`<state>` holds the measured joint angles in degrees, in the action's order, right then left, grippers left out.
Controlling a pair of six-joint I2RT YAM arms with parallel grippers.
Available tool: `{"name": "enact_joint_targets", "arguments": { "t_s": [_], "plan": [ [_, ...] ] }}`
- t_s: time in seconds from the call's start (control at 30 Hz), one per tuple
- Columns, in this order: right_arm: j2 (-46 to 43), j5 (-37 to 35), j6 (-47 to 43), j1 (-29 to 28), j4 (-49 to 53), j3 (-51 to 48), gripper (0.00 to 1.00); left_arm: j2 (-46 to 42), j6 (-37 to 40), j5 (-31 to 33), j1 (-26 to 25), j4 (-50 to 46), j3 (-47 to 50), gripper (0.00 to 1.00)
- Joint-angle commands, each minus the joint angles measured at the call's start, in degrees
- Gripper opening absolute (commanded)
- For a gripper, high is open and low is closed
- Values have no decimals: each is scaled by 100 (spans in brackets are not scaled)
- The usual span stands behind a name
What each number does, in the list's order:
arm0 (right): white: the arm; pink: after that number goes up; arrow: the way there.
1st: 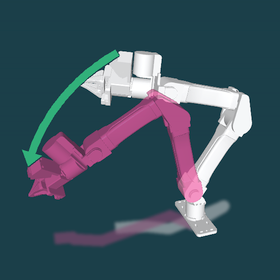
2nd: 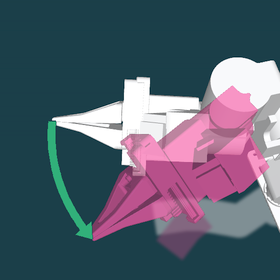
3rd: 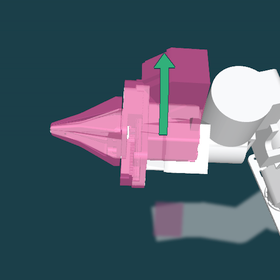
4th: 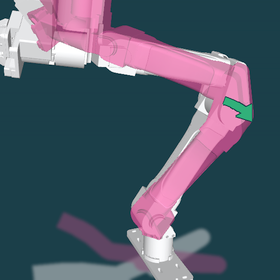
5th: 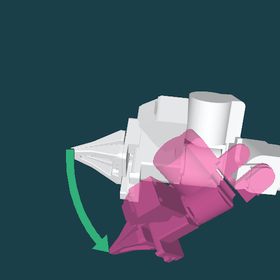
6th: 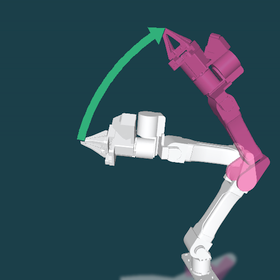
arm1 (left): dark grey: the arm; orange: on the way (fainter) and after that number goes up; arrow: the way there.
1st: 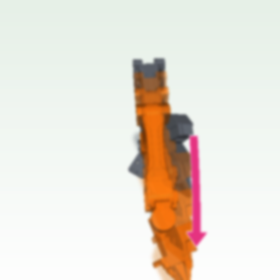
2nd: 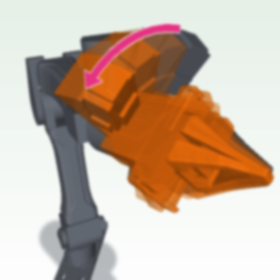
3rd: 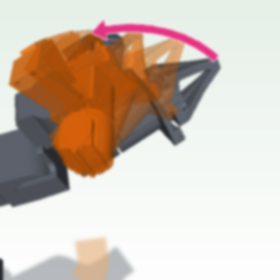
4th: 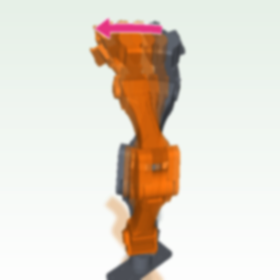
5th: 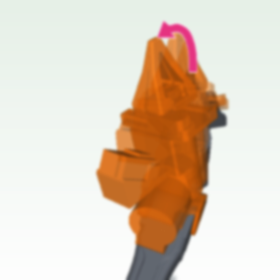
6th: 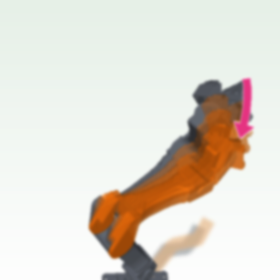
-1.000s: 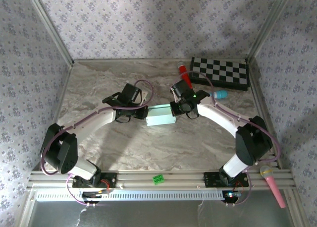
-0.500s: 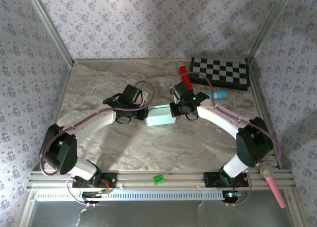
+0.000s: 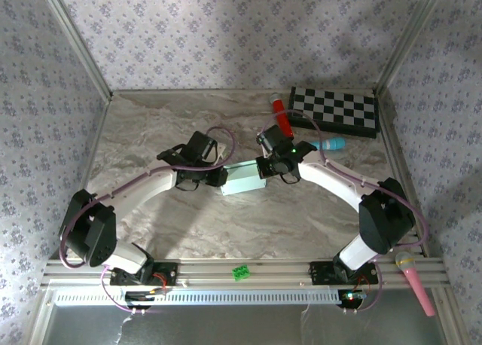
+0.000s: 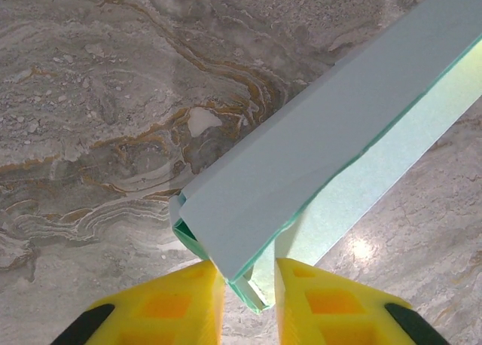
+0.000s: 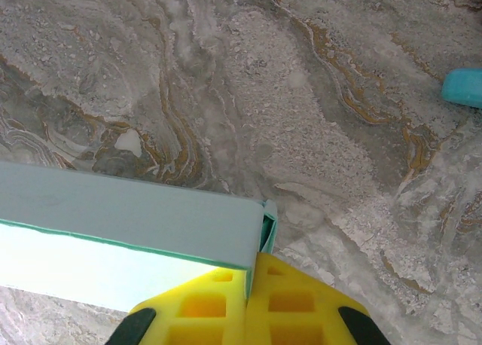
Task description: Fold the paper box
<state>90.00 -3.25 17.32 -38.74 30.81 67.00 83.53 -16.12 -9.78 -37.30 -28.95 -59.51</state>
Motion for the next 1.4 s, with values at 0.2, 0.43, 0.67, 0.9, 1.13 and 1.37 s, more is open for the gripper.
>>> {"name": "enact_joint_targets", "arguments": {
  "t_s": [0.2,0.43,0.67,0.9,1.13,1.37],
  "plan": [
    [134,690,138,-309,577,-91,8,-414,-55,-123,-57,-76,1,31],
    [-1,556,168,-276,542,-90,18,-543,-32,69,-27,-154,18,35],
    [-55,520,174,-247,505,-82,20,-596,11,221,-19,-222,43,39],
    [-42,528,166,-238,453,-82,21,-649,32,392,-17,-291,156,39],
    [16,550,146,-230,478,4,21,-679,46,518,-19,-335,251,43],
    [-11,482,133,-223,510,33,24,-843,55,617,-22,-350,240,45]
  ]
}}
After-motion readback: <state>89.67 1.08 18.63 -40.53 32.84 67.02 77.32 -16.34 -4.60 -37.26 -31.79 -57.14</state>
